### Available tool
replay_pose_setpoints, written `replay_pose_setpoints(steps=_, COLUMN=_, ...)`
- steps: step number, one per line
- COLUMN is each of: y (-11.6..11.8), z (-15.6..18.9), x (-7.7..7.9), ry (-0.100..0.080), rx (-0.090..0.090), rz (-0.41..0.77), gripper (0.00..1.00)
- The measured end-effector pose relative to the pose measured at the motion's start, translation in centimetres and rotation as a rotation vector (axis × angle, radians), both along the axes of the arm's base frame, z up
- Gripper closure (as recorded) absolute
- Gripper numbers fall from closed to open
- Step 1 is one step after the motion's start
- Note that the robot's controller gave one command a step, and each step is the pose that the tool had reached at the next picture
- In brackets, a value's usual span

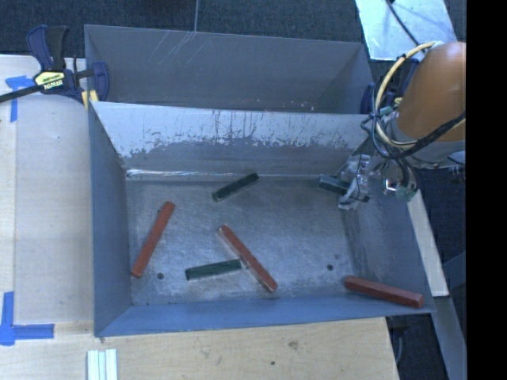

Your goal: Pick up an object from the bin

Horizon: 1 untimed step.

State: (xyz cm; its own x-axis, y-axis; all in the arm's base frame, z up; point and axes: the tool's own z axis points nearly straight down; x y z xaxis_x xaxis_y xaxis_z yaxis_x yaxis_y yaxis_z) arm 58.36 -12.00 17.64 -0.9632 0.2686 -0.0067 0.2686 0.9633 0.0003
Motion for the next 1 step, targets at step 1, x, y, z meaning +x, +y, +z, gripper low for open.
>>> replay_pose_setpoints(steps=1, y=-0.05, z=1.09, x=0.12, ry=-0.001, rx=0.000, rz=0.002, gripper=1.00)
